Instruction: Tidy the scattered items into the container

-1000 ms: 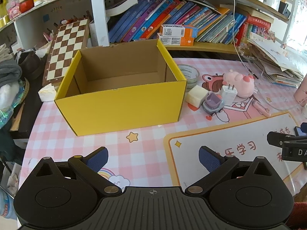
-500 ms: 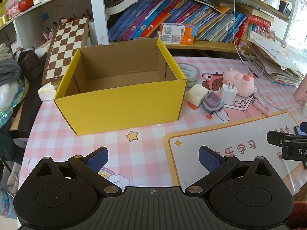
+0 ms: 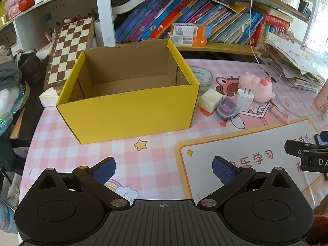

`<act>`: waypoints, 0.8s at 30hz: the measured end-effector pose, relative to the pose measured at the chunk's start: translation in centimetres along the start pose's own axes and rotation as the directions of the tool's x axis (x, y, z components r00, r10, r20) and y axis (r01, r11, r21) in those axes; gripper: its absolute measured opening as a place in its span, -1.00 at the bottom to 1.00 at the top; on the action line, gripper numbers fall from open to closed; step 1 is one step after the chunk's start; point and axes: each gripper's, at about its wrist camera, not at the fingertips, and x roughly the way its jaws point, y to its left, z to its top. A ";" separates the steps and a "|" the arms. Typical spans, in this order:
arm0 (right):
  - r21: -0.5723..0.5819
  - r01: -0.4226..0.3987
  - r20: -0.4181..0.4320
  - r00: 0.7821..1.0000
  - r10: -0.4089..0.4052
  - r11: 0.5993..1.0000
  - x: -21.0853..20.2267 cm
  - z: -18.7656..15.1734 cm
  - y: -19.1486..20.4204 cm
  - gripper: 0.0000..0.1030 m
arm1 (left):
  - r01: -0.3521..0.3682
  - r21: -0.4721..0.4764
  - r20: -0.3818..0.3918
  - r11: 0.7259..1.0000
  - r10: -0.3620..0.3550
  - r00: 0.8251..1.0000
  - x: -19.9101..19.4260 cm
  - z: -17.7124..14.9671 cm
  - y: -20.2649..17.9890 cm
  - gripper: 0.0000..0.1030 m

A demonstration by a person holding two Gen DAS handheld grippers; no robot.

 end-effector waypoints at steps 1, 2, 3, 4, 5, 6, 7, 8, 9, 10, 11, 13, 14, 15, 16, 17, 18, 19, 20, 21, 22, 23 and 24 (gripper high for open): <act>0.000 0.000 0.000 1.000 0.000 1.000 0.0 0.0 0.0 1.00 | 0.000 0.000 -0.001 1.000 0.000 1.000 0.0 0.0 0.0 0.98; 0.001 0.000 0.000 1.000 0.000 1.000 0.1 0.0 0.0 1.00 | 0.000 0.000 -0.001 1.000 0.000 1.000 0.0 0.0 0.0 0.98; 0.001 0.000 0.000 1.000 0.000 1.000 0.1 0.0 0.0 1.00 | 0.001 -0.001 -0.002 1.000 -0.001 1.000 0.0 0.1 0.1 0.98; 0.002 0.000 -0.001 1.000 0.000 1.000 0.1 0.1 0.0 1.00 | 0.002 -0.002 -0.004 1.000 -0.002 1.000 0.1 0.1 0.1 0.98; 0.002 0.000 -0.001 1.000 0.000 1.000 0.2 0.1 0.0 1.00 | 0.004 -0.002 -0.005 1.000 -0.004 1.000 0.1 0.2 0.2 0.98; 0.002 0.000 -0.001 1.000 0.000 1.000 0.2 0.1 0.0 1.00 | 0.006 -0.003 -0.006 1.000 -0.006 1.000 0.1 0.2 0.2 0.98; 0.002 -0.001 -0.001 1.000 0.001 1.000 0.2 0.1 0.0 1.00 | 0.007 -0.003 -0.007 1.000 -0.007 1.000 0.1 0.2 0.2 0.98; 0.003 -0.001 -0.002 1.000 0.001 1.000 0.2 0.1 0.0 1.00 | 0.008 -0.003 -0.007 1.000 -0.008 1.000 0.1 0.2 0.2 0.98; 0.003 -0.001 -0.002 1.000 0.001 1.000 0.3 0.1 0.0 1.00 | 0.008 -0.003 -0.008 1.000 -0.009 1.000 0.2 0.3 0.2 0.98; 0.004 -0.001 -0.003 1.000 0.001 1.000 0.3 0.1 0.0 1.00 | 0.009 -0.003 -0.009 1.000 -0.009 1.000 0.2 0.3 0.3 0.98; 0.004 -0.001 -0.003 1.000 0.001 1.000 0.3 0.1 0.0 1.00 | 0.009 -0.004 -0.011 1.000 -0.009 1.000 0.2 0.3 0.3 0.98; 0.004 -0.003 -0.003 1.000 0.003 1.000 0.3 0.1 0.0 1.00 | 0.010 -0.007 -0.013 1.000 -0.010 1.000 0.3 0.4 0.4 0.98; 0.004 -0.003 -0.003 1.000 0.003 1.000 0.4 0.1 0.0 1.00 | 0.010 -0.008 -0.015 1.000 -0.010 1.000 0.3 0.4 0.5 0.98; 0.004 -0.003 -0.003 1.000 0.003 1.000 0.4 0.2 0.0 1.00 | 0.012 -0.010 -0.016 1.000 -0.012 1.000 0.3 0.5 0.5 0.98; 0.004 -0.003 -0.004 1.000 0.003 1.000 0.4 0.2 0.0 1.00 | 0.014 -0.010 -0.017 1.000 -0.014 1.000 0.3 0.5 0.5 0.98; 0.004 -0.003 -0.004 1.000 0.003 1.000 0.5 0.2 0.0 1.00 | 0.015 -0.010 -0.017 1.000 -0.015 1.000 0.4 0.5 0.5 0.98; 0.005 -0.004 -0.004 1.000 0.004 1.000 0.5 0.2 0.0 1.00 | 0.016 -0.009 -0.017 1.000 -0.017 1.000 0.4 0.5 0.5 0.98; 0.005 -0.004 -0.005 1.000 0.004 1.000 0.5 0.3 0.0 1.00 | 0.019 -0.007 -0.017 1.000 -0.019 1.000 0.4 0.5 0.5 0.98; 0.005 -0.004 -0.006 1.000 0.004 1.000 0.5 0.3 0.0 1.00 | 0.022 -0.006 -0.017 1.000 -0.022 1.000 0.4 0.5 0.4 0.98; 0.005 -0.004 -0.007 1.000 0.004 1.000 0.6 0.3 0.0 1.00 | 0.027 -0.006 -0.016 1.000 -0.027 0.999 0.4 0.6 0.4 0.98; 0.005 -0.004 -0.007 1.000 0.004 1.000 0.6 0.3 0.0 1.00 | 0.031 -0.006 -0.016 1.000 -0.031 0.999 0.4 0.6 0.5 0.98; 0.004 -0.004 -0.008 1.000 0.004 1.000 0.6 0.3 0.1 1.00 | 0.033 -0.005 -0.016 0.999 -0.033 0.999 0.4 0.6 0.5 0.98; 0.004 -0.005 -0.008 1.000 0.005 1.000 0.7 0.3 0.1 1.00 | 0.034 -0.005 -0.016 0.999 -0.034 0.999 0.4 0.6 0.5 0.98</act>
